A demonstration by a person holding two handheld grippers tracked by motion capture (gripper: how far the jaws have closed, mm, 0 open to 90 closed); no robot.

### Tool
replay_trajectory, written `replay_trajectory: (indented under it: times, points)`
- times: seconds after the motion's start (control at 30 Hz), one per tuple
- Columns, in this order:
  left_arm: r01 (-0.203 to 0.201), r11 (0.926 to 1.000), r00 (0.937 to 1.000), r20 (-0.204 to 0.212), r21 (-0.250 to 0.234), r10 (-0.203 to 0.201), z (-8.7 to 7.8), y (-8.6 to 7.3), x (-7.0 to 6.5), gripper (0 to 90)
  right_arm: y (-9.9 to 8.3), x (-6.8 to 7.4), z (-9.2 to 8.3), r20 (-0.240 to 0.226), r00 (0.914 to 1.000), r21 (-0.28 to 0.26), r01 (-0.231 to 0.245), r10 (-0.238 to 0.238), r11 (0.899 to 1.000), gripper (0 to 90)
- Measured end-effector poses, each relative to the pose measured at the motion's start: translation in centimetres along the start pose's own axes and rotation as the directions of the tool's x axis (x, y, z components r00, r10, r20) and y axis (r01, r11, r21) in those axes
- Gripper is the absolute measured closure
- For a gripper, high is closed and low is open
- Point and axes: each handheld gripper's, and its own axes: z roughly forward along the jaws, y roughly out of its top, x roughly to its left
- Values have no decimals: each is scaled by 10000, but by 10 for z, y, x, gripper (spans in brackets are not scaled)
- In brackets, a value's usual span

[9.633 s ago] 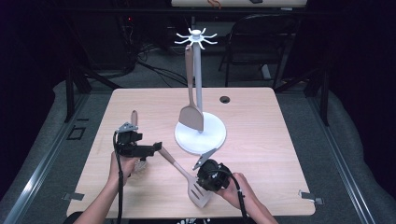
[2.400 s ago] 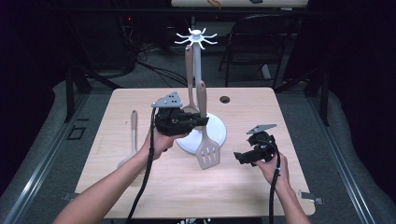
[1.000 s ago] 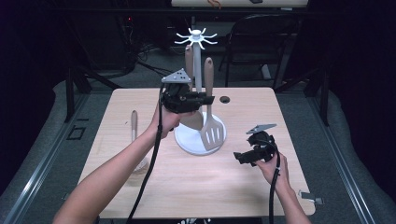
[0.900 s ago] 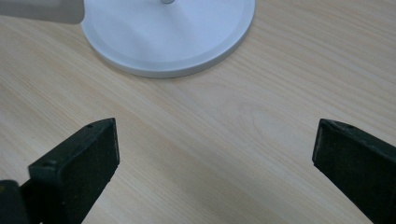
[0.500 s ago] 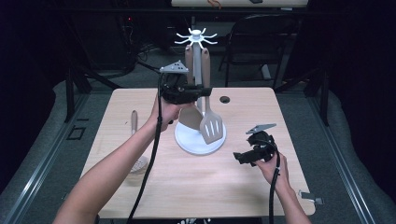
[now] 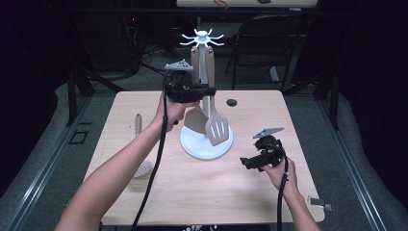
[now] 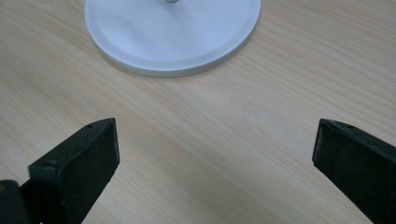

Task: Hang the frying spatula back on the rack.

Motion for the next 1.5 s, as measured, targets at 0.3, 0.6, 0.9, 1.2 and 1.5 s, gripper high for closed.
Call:
replay_trajectory:
  times: [0.3,0.6,0.9,1.2,1.5]
  points:
    - [-354,9993,9956,-869,125,363,2,1,-3,776,0,1,1,-90,10000,-2,-11,11,10000,3]
    - [-704,9973,9835,-1657,209,729,0,1,-8,752,0,1,1,-143,9999,108,95,-93,9999,3]
    - [-663,9977,9825,-1739,116,673,-8,-7,-16,617,2,2,1,-135,9993,347,344,-340,9988,3]
    - [-480,9984,9919,-1162,284,510,-21,-17,-24,340,2,3,3,-125,9990,460,439,-434,9980,3]
    - [-576,9978,9934,-971,329,605,-39,-18,-25,180,1,5,5,-336,9991,334,280,-268,9991,3]
